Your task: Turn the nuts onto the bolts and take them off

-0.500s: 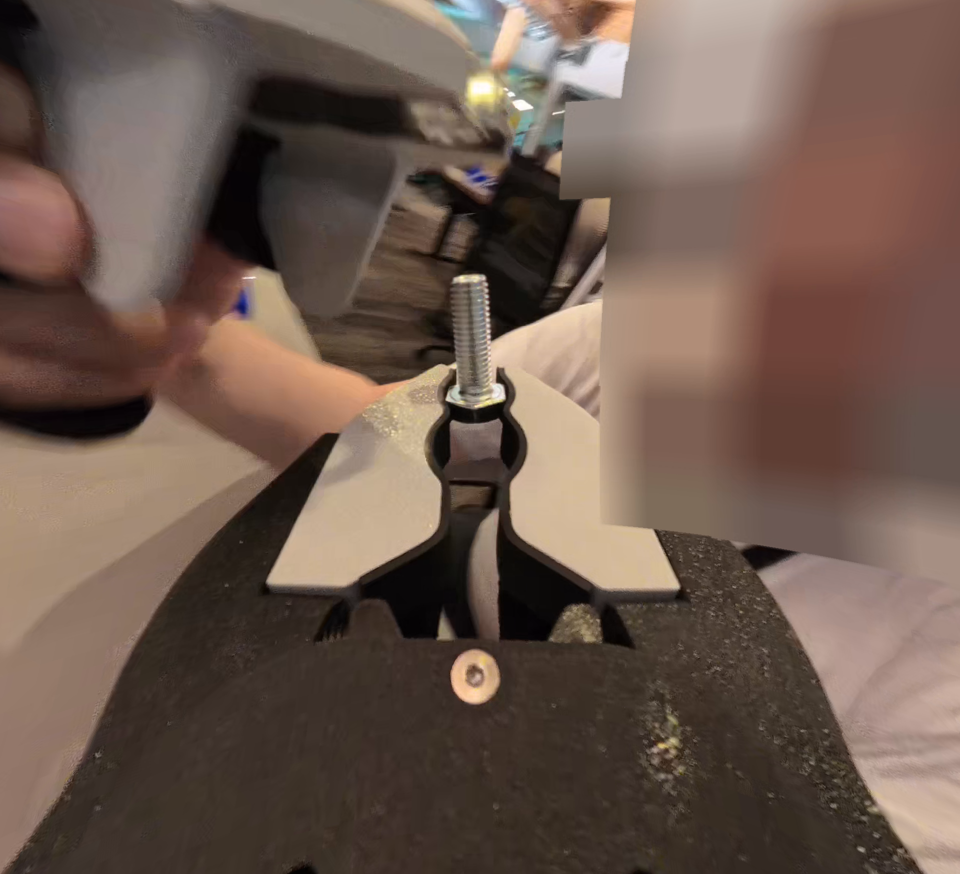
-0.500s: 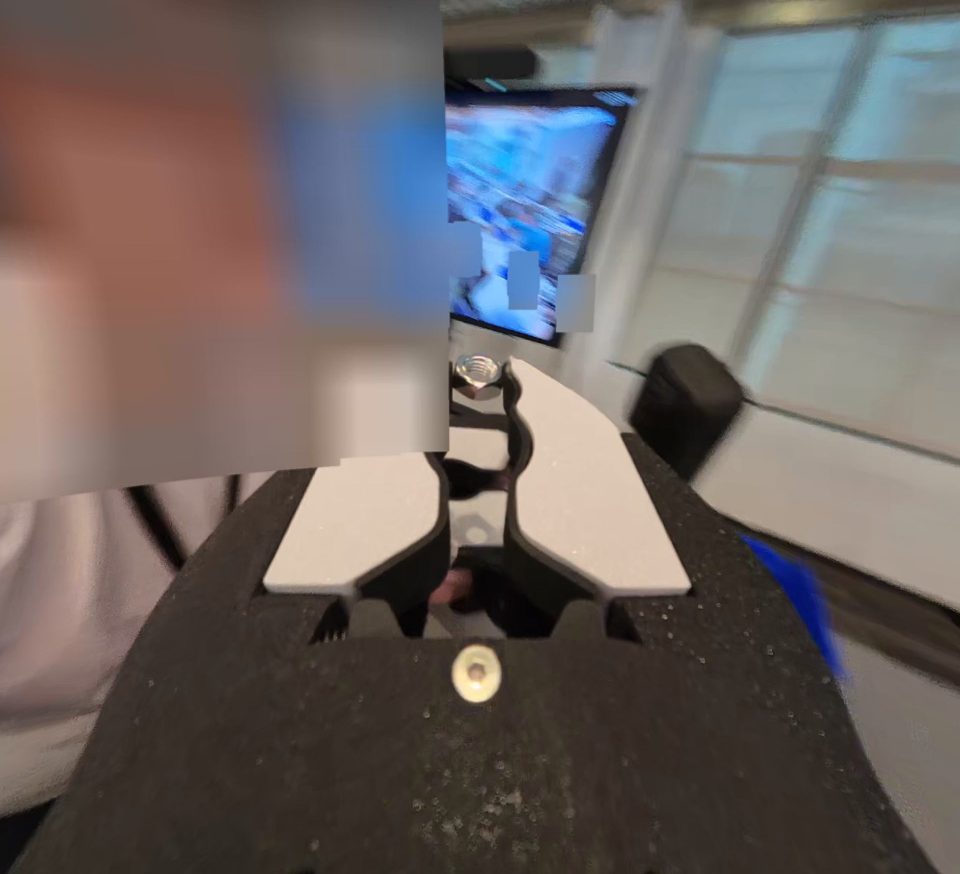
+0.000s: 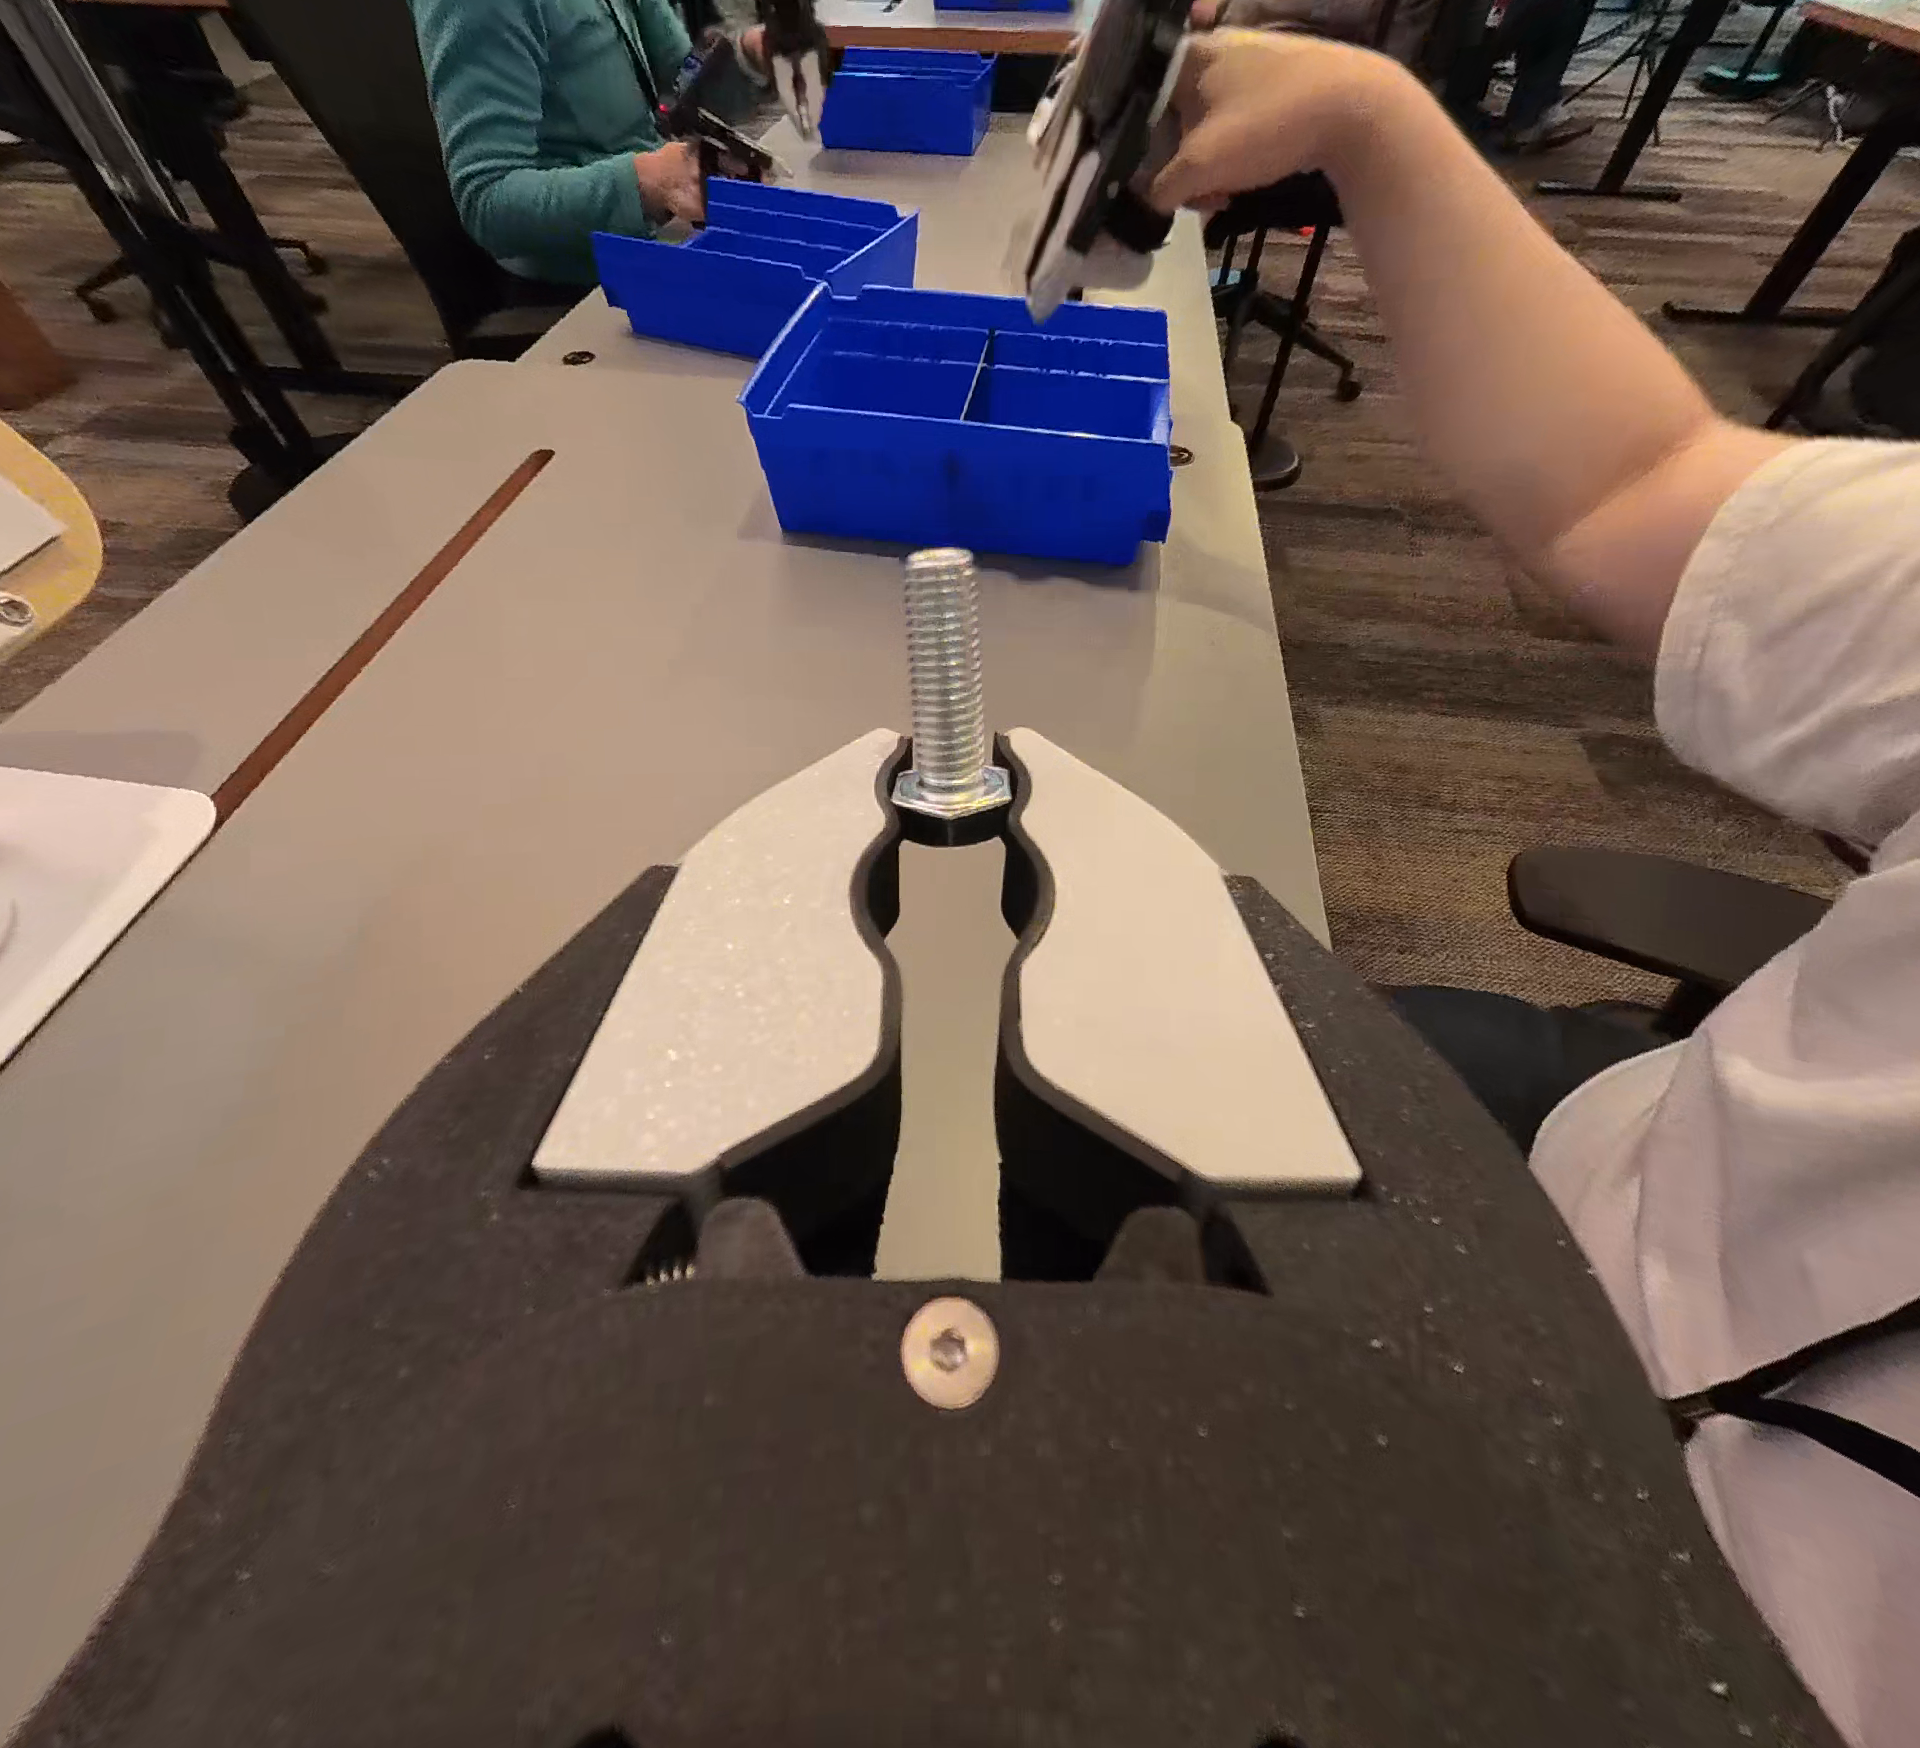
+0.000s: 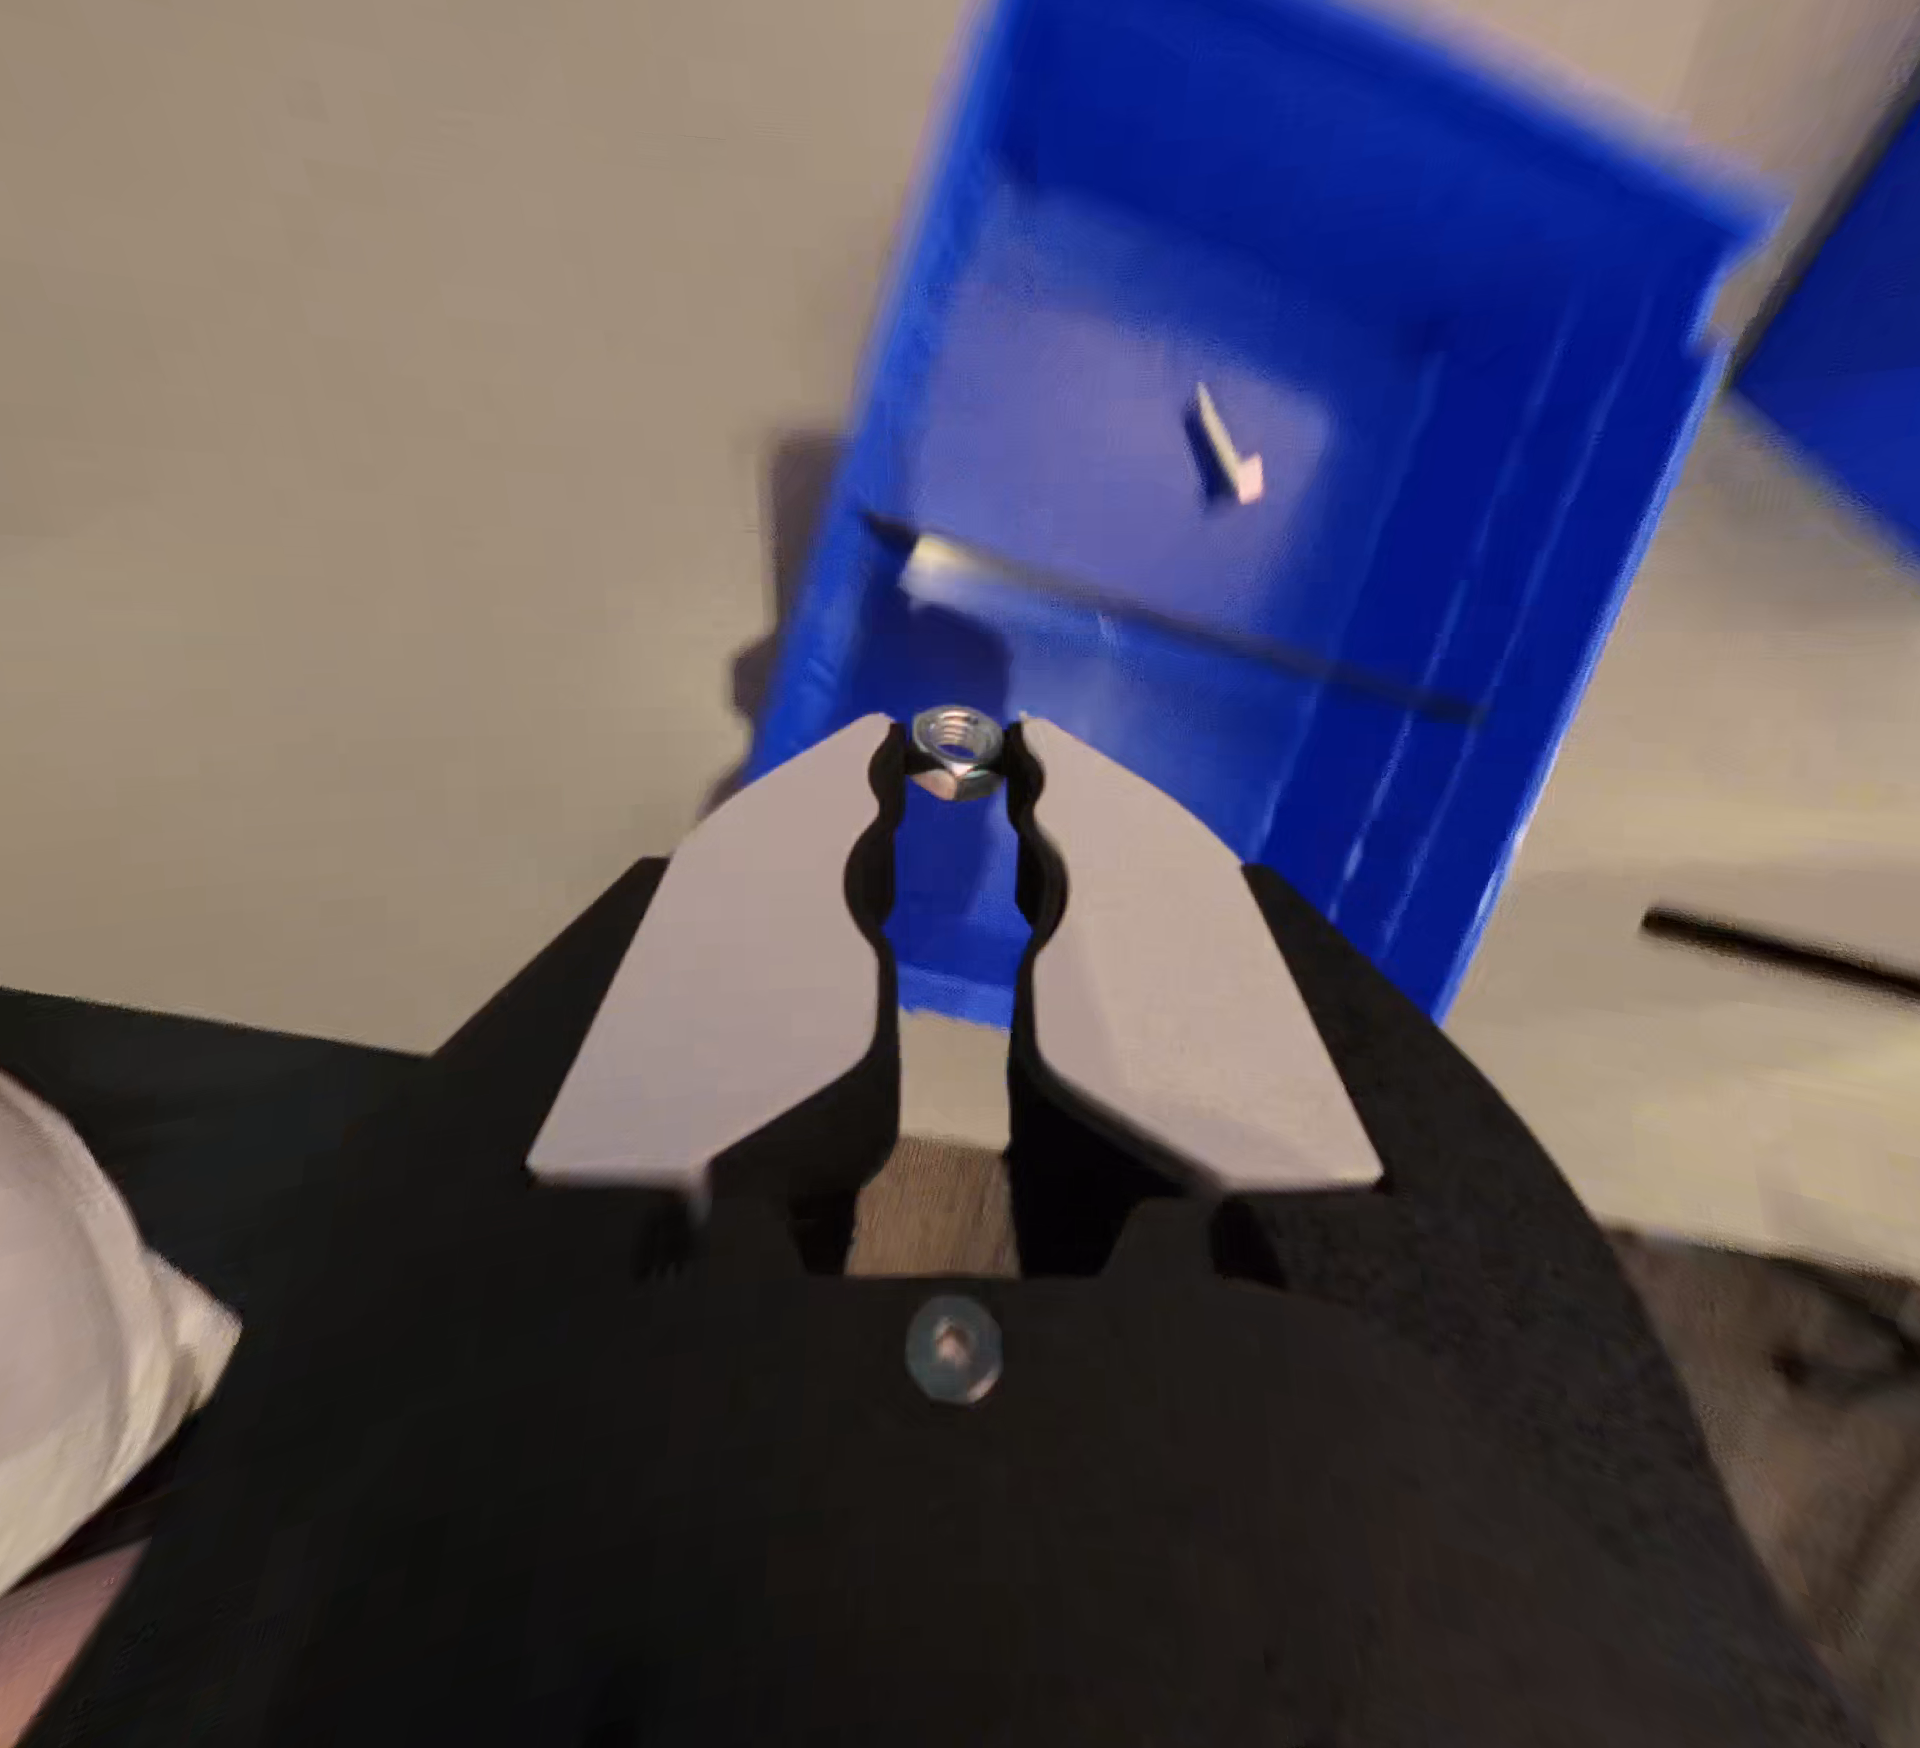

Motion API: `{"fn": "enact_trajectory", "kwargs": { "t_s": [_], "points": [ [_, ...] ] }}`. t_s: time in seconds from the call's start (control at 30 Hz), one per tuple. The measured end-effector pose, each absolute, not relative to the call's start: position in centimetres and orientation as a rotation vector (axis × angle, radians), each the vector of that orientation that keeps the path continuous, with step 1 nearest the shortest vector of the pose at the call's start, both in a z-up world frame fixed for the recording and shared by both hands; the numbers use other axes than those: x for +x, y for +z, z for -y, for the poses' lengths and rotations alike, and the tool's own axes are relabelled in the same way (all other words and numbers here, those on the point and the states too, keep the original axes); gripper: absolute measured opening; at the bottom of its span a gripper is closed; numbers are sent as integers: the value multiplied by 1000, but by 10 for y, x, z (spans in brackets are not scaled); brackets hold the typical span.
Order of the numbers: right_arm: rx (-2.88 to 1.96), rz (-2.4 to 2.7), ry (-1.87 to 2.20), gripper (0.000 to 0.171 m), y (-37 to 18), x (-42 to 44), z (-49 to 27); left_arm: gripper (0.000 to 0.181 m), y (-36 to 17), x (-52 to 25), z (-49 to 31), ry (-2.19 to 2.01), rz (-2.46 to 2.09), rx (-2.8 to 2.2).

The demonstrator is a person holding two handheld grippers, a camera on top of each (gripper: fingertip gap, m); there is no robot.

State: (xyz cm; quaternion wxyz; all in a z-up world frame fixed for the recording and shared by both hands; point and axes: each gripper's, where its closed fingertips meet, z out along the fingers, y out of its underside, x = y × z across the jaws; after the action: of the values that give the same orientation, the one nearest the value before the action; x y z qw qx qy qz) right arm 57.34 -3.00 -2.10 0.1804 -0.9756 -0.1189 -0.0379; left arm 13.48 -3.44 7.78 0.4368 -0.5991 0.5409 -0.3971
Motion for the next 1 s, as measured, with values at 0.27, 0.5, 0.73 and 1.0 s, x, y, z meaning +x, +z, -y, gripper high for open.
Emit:
{"fn": "enact_trajectory", "kwargs": {
  "t_s": [0.27,0.5,0.73,1.0],
  "points": [
    [-3072,194,-31,18,-138,652,62,14,69,140,35,-974,-1360,-1515],
    [-2993,144,98,19,-146,655,57,14,63,145,36,-976,-1380,-1533],
    [-2832,197,108,27,-110,642,42,14,61,146,35,-971,-1383,-1530],
    [-1993,852,375,38,54,412,3,14,59,159,27,-916,-1372,-1449]
  ]
}}
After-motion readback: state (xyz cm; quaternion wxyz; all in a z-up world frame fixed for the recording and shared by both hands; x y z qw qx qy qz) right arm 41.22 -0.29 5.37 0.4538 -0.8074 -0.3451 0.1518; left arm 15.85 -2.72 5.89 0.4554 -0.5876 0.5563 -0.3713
